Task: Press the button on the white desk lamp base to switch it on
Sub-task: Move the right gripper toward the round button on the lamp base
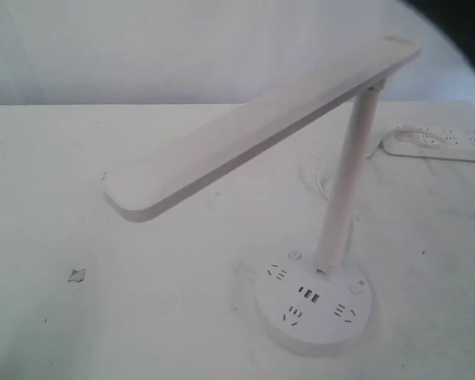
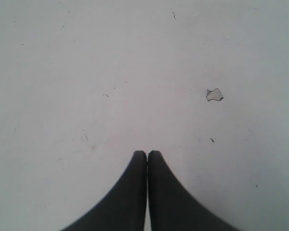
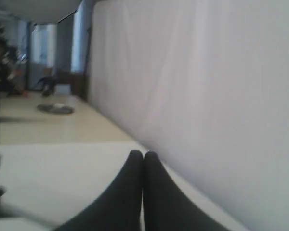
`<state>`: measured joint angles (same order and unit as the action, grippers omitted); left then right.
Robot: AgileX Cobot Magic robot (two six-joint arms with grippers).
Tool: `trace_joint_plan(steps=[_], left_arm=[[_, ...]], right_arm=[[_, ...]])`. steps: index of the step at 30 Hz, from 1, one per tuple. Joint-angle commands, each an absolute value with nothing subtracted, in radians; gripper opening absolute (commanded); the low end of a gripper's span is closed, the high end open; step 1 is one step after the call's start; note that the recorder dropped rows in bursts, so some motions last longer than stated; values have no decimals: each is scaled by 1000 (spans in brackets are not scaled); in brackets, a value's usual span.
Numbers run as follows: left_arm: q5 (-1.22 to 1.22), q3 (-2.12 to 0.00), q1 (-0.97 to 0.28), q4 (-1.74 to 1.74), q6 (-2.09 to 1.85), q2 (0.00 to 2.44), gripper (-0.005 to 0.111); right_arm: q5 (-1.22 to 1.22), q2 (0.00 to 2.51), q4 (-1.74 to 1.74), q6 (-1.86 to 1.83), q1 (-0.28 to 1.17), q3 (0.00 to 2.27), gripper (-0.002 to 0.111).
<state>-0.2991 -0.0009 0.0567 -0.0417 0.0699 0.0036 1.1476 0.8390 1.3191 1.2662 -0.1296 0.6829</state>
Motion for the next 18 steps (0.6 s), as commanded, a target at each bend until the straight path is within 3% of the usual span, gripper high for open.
trace_joint_plan(steps=[1,7,15,18], left_arm=[[-307,0,57,-34,71,0,0],[-307,0,57,-34,71,0,0],[-307,0,57,-34,71,0,0],[-307,0,57,-34,71,0,0]], right_arm=[[1221,838,1610,1405,-134,685,0],[1221,838,1744,1652,-134,626,0],[1221,838,1744,1621,-134,451,0],[1096,838,1744,1585,-134,412,0]])
